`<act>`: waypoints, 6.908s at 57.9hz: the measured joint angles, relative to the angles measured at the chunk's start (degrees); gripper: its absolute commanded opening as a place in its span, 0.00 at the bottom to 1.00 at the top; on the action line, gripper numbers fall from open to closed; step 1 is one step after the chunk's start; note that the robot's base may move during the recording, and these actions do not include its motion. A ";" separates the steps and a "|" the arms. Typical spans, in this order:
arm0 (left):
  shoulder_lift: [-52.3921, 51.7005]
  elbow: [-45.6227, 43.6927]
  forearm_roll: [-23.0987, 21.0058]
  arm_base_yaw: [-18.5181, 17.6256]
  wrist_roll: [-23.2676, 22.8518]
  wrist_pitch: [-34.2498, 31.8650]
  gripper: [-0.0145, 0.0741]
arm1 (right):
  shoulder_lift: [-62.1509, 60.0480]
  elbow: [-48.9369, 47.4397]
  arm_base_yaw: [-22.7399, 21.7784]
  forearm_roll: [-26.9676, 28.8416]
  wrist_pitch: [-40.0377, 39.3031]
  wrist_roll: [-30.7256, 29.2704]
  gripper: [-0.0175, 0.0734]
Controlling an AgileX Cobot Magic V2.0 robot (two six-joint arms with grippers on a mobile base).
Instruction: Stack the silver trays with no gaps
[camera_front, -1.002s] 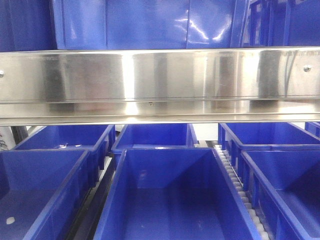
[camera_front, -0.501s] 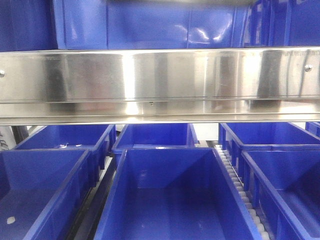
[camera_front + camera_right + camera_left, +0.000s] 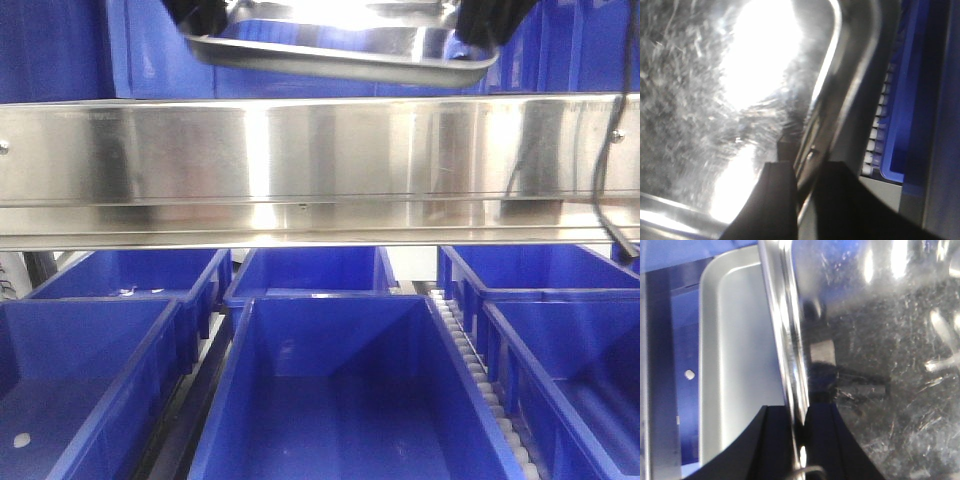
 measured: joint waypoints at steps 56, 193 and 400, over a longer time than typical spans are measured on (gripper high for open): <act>-6.69 0.00 0.77 2.15 0.83 -2.54 0.28 | -4.06 -4.62 1.07 1.64 -1.26 -1.09 0.29; -102.71 74.58 0.87 -11.86 1.38 -32.99 0.16 | -104.75 67.94 1.07 4.42 -30.89 -9.79 0.12; -104.24 88.08 -3.38 13.65 1.38 -50.87 0.16 | -106.61 108.38 -19.25 0.24 -68.33 -6.79 0.12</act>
